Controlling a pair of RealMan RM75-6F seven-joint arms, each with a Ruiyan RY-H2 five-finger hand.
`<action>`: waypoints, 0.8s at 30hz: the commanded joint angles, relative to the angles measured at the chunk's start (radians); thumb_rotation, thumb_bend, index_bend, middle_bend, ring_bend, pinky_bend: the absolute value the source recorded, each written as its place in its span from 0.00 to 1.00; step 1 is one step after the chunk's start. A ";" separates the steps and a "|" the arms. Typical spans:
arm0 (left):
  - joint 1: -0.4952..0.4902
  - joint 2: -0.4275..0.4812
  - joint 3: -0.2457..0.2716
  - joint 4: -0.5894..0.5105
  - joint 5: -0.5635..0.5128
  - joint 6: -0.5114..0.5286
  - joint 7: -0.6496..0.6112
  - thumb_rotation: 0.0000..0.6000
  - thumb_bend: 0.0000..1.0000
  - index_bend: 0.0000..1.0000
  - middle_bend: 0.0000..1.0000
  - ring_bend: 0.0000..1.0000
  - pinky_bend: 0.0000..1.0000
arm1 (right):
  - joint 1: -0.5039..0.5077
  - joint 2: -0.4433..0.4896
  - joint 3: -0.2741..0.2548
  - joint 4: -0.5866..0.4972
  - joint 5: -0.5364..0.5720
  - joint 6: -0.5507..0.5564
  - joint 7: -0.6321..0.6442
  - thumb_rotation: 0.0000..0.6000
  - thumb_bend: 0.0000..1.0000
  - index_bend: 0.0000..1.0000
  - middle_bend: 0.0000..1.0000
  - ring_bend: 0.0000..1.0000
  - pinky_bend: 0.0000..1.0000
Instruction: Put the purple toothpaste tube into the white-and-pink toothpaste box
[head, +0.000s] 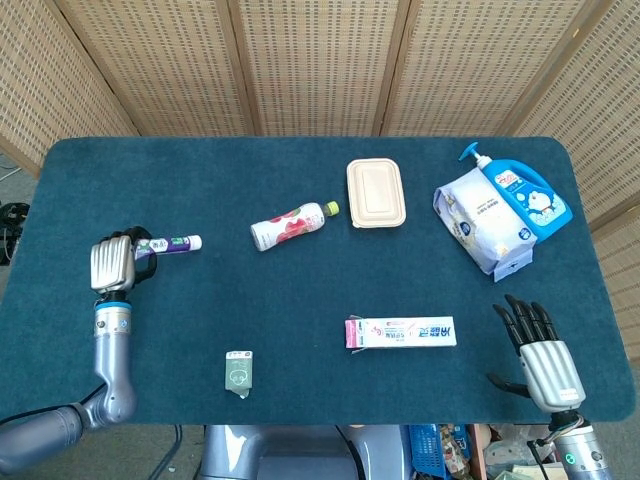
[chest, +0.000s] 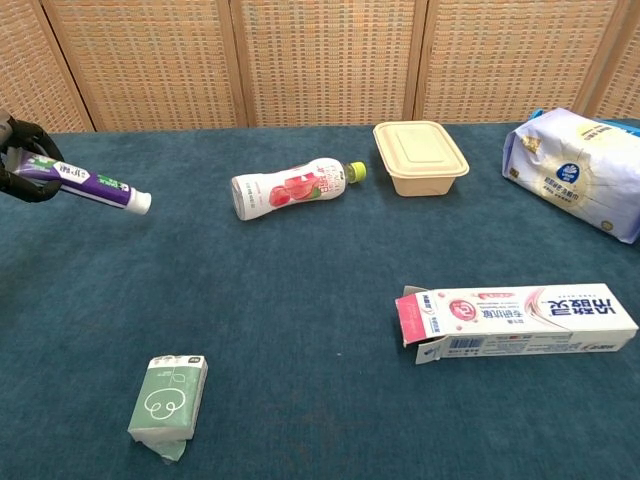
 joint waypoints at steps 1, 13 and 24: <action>0.010 0.025 -0.005 -0.055 0.029 0.017 -0.023 1.00 0.54 0.81 0.45 0.35 0.36 | 0.000 0.000 0.000 0.000 -0.001 0.001 -0.002 1.00 0.03 0.00 0.00 0.00 0.00; 0.032 0.066 0.023 -0.161 0.106 0.044 -0.048 1.00 0.54 0.81 0.45 0.36 0.36 | 0.005 -0.005 0.006 0.004 0.010 -0.011 -0.008 1.00 0.03 0.00 0.00 0.00 0.00; 0.048 0.092 0.055 -0.214 0.167 0.060 -0.050 1.00 0.54 0.81 0.45 0.36 0.36 | 0.036 0.007 0.018 -0.045 0.026 -0.063 -0.066 1.00 0.03 0.02 0.00 0.00 0.00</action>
